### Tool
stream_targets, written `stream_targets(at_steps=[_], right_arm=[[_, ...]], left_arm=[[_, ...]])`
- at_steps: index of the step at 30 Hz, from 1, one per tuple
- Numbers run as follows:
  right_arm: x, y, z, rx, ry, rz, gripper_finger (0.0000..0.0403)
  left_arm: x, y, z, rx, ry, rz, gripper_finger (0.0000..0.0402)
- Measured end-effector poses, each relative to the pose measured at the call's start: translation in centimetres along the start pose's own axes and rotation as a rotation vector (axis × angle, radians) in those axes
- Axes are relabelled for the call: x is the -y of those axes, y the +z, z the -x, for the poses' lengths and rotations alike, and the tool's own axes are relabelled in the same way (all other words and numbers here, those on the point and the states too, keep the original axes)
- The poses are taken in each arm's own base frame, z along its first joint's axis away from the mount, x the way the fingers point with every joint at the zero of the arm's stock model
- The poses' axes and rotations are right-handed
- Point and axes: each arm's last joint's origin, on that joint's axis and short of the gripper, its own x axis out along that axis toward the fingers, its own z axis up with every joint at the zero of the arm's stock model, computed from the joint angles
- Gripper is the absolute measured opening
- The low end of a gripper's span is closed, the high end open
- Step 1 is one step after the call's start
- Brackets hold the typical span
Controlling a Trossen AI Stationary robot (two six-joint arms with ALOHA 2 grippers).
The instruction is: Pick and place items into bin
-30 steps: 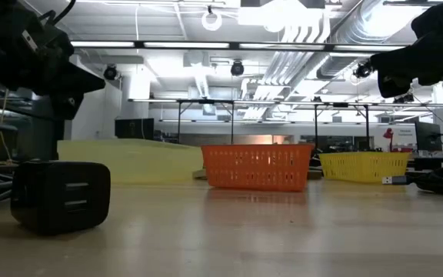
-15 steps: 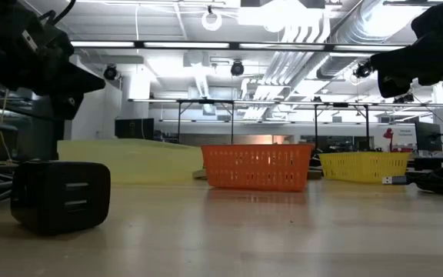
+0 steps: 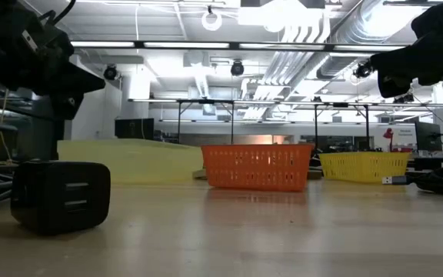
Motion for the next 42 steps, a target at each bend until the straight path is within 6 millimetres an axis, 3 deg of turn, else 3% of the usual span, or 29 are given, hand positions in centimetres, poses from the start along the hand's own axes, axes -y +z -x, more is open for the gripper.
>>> stream_targets(at_steps=[16,29,35,42], right_arm=[[0.0,0.0,0.0,0.000,0.000,0.000,0.0007],[0.0,0.0,0.0,0.001,0.000,0.000,0.0007],[0.0,0.4,0.0,0.042,0.003,0.002,0.0007],[0.1,1.6,0.1,0.174,-0.029,-0.097,0.0007]], left_arm=[[0.1,0.0,0.0,-0.006,-0.017,0.033,0.0001],[0.0,0.0,0.0,0.000,-0.001,-0.050,0.0001],[0.1,0.3,0.0,0.027,-0.009,0.047,0.0001],[0.0,0.8,0.0,0.114,0.055,0.297,0.0001]])
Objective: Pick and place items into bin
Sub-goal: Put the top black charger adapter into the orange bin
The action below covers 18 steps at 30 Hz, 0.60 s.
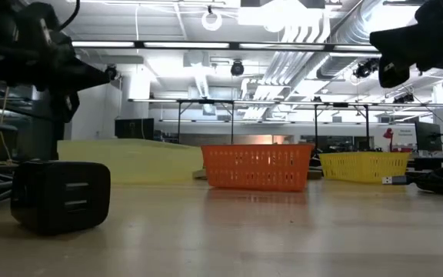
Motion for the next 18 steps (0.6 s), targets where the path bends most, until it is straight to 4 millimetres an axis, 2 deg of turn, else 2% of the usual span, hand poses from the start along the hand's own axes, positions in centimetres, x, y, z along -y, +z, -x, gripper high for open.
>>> stream_targets(at_steps=[4,9,14,18], right_arm=[[0.1,0.3,0.0,0.038,-0.059,-0.004,0.0007],[0.2,0.4,-0.1,0.025,-0.062,-0.002,0.0007],[-0.3,2.2,-0.6,-0.014,0.012,-0.003,0.0007],[-0.7,4.5,-1.7,-0.117,0.026,-0.007,0.0007]], left_arm=[[0.6,1.0,0.0,0.069,-0.009,0.050,0.0001],[3.1,4.2,0.0,0.089,-0.010,-0.005,0.0000],[6.0,7.6,-1.3,-0.041,0.067,-0.132,0.0000],[8.1,9.7,-3.6,-0.210,0.105,-0.257,0.0000]])
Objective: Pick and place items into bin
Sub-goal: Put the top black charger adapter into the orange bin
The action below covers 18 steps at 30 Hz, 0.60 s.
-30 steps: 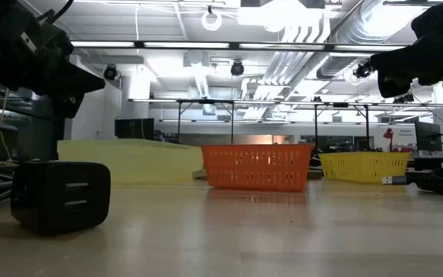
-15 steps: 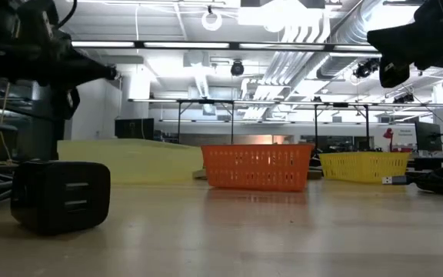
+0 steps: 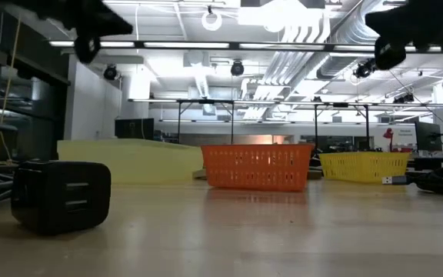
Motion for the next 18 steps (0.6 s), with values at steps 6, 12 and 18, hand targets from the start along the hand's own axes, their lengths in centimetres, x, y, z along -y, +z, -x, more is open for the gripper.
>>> stream_targets(at_steps=[6,12,18], right_arm=[[-0.8,4.1,-2.0,-0.298,0.032,-0.327,0.0007],[-1.0,4.6,-3.5,-0.703,-0.081,-0.582,0.0007],[-1.3,3.5,-5.7,-0.851,-0.207,-0.851,0.0007]], left_arm=[[2.5,4.0,-2.7,-0.236,-0.042,-0.120,0.0000],[3.7,5.9,-4.8,-0.435,-0.021,-0.106,0.0000],[3.1,4.7,-5.5,-0.665,0.084,-0.142,0.0001]])
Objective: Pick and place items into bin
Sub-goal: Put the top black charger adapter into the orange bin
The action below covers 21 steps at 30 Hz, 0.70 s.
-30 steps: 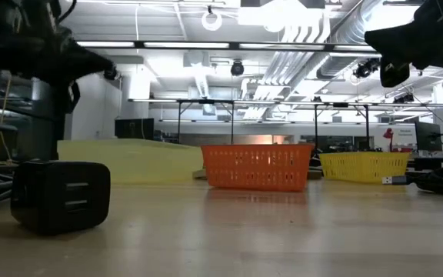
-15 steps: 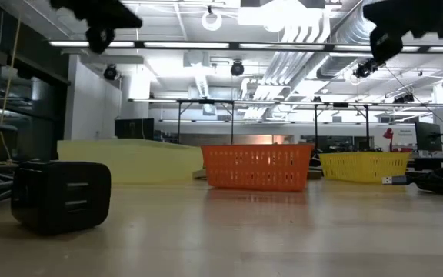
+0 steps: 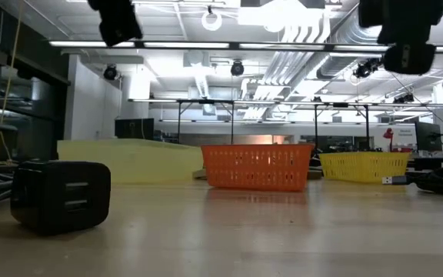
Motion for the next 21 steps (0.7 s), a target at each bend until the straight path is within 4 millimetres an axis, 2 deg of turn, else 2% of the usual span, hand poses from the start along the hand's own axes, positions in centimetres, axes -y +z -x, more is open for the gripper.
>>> stream_targets(at_steps=[3,10,15,21], right_arm=[[-0.5,-0.5,-1.3,-0.068,-0.038,-0.080,0.0007],[-1.3,-2.9,-4.7,-0.246,-0.182,-0.217,0.0019],[-2.0,-4.6,-7.1,-0.352,-0.221,-0.260,0.0070],[-1.9,-5.8,-8.9,-0.416,-0.324,-0.355,0.0133]], left_arm=[[-0.4,-0.8,-0.9,-0.079,0.042,-0.030,0.0001],[-0.6,-1.3,-1.9,-0.078,0.038,-0.113,0.0001],[-0.4,-0.6,-1.9,-0.009,0.023,-0.129,0.0001],[-0.2,0.2,-1.9,0.075,0.004,-0.132,0.0001]])
